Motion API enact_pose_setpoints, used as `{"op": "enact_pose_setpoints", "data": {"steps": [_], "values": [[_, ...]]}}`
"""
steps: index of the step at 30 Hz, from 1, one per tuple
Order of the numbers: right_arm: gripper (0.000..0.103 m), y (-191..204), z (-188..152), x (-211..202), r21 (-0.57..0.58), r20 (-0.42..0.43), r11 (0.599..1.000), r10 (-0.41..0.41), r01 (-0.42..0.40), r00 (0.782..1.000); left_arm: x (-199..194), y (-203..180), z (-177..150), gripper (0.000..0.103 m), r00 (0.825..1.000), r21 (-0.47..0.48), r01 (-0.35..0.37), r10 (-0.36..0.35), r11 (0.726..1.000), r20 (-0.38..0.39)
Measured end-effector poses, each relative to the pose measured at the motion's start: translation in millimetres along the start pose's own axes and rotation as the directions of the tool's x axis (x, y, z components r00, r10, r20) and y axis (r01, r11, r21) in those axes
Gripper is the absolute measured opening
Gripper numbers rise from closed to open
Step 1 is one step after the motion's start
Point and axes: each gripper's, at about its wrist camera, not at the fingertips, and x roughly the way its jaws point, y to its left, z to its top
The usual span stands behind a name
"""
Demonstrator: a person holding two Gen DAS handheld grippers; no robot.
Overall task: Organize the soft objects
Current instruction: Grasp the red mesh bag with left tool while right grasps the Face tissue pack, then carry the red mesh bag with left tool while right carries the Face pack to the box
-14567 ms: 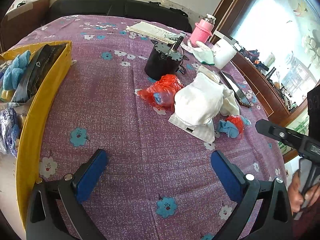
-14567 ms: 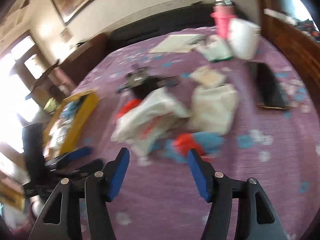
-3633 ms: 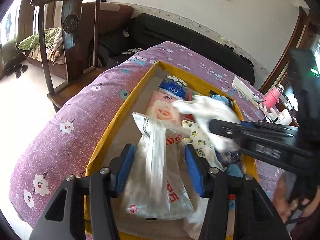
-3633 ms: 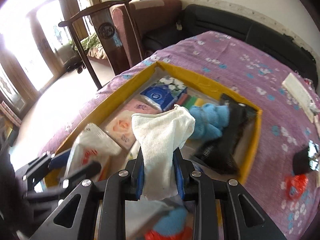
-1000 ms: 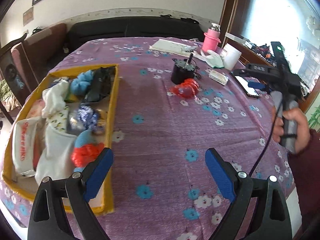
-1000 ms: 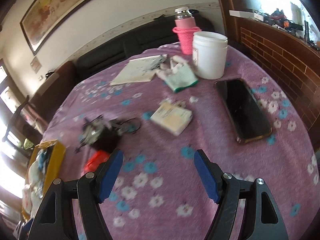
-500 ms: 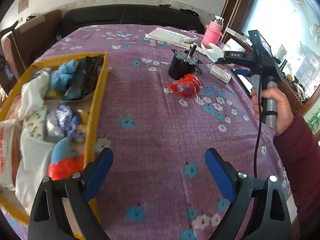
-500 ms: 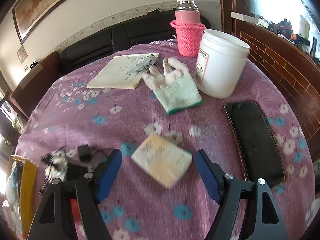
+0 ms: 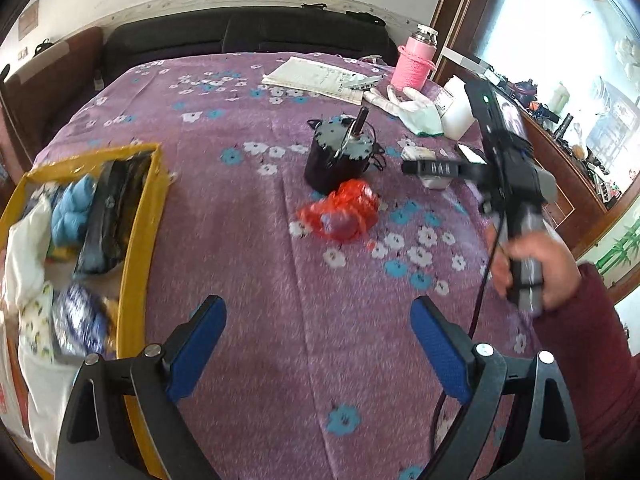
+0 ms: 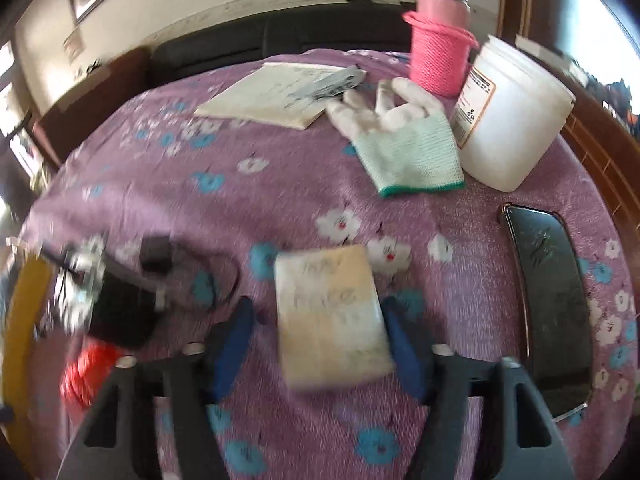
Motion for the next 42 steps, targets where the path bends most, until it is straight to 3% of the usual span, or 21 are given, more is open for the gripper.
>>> {"op": "enact_pose_setpoints", "data": {"steps": [2,11,18,26,27,28,30,35,38,42], "values": [[0.050,4,-7,-6,-0.014,-0.005,1.000,0.004,-0.004,1.000,6,-4,8,0.093,1.000,0.015,-0.010,0.010,1.000,-0.006],[0.050,2,-30,-21,0.032,0.042,0.997,0.074,-0.075,0.996,67,-21,41,0.092,0.996,0.107,-0.070,0.076,0.992,-0.052],[0.067,3,-29,-20,0.023,0.056,0.993,0.116,-0.118,0.992,112,-37,51,0.092,0.989,0.197,-0.128,0.141,0.972,-0.050],[0.069,0,-26,-19,0.059,0.068,0.992,0.107,-0.112,0.992,121,-35,57,0.091,0.993,0.148,-0.096,0.104,0.984,-0.049],[0.069,0,-26,-19,0.060,0.069,0.992,0.105,-0.110,0.992,119,-35,57,0.081,0.994,0.145,-0.097,0.104,0.985,-0.039],[0.069,0,-26,-19,0.059,0.069,0.993,0.103,-0.107,0.992,117,-35,56,0.061,0.994,0.146,-0.095,0.100,0.985,-0.031],[0.069,1,-25,-18,0.057,0.069,0.993,0.096,-0.100,0.993,112,-38,57,0.042,0.996,0.149,-0.078,0.084,0.986,-0.033],[0.069,2,-25,-17,0.049,0.069,0.995,0.087,-0.090,0.994,94,-48,54,0.042,0.998,0.160,-0.058,0.060,0.985,-0.008],[0.049,1,-26,-18,0.055,0.076,0.995,0.081,-0.085,0.994,70,-47,50,0.043,1.000,0.133,-0.023,0.020,0.991,0.023],[0.048,-2,-27,-19,0.063,0.082,0.992,0.103,-0.108,0.991,34,-39,38,0.043,0.997,0.102,0.000,-0.007,0.995,0.072]]}}
